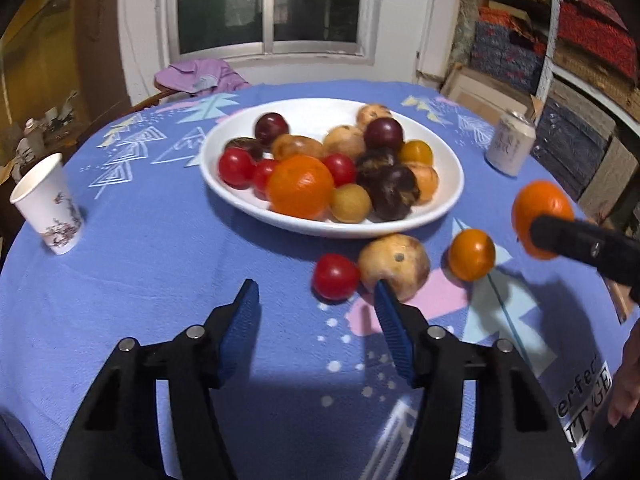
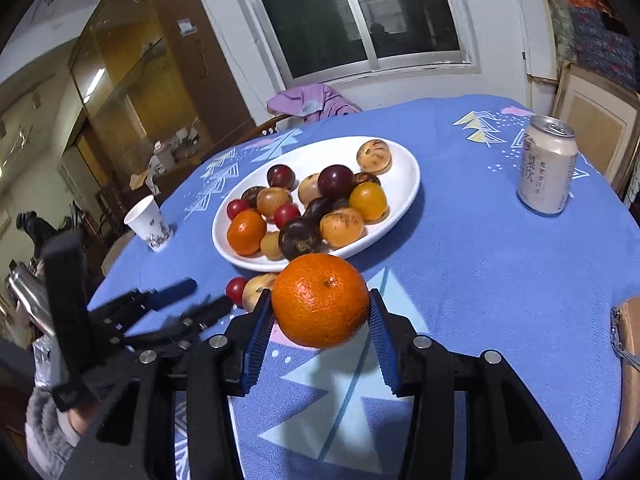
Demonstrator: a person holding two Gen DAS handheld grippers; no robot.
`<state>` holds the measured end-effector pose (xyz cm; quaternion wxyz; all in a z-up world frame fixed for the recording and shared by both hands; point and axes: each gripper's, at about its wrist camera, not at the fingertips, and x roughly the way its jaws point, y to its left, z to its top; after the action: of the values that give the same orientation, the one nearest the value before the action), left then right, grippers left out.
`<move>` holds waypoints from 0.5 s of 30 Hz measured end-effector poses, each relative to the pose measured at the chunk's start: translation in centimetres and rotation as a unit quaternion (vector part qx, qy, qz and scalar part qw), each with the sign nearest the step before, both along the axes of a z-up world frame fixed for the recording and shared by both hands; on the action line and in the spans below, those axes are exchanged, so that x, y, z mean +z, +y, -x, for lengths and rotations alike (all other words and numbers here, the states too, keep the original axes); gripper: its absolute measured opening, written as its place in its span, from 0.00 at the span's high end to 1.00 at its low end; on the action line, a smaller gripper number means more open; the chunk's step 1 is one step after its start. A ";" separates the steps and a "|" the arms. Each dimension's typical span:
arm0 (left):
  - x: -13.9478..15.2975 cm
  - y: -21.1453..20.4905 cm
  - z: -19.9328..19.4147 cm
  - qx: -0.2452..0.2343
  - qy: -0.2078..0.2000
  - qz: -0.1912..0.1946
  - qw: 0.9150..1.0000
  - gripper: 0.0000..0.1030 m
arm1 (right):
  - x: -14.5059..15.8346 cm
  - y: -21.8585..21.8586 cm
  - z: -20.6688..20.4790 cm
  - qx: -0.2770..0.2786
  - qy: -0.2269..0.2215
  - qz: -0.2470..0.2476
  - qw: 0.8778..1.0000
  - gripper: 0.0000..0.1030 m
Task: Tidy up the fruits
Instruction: 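Grasp the mandarin orange with the right tool while the left tool grasps the tan fruit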
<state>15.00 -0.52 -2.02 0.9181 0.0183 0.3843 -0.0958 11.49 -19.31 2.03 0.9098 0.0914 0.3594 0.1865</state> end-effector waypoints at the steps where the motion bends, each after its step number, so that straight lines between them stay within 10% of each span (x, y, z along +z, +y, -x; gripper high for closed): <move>1: 0.2 -0.3 0.1 -0.007 -0.005 0.010 1.000 0.43 | 0.2 -0.1 0.0 0.001 -0.003 -0.001 1.000 0.53; 15: 0.1 -4.8 -2.6 -0.033 -0.006 -0.036 0.999 0.30 | 0.4 -0.2 0.0 0.001 -0.003 -0.005 1.000 0.53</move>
<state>17.60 -5.30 -1.97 0.9154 0.0644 0.3813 -0.1117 11.47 -19.50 2.46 0.9102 0.0945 0.3560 0.1895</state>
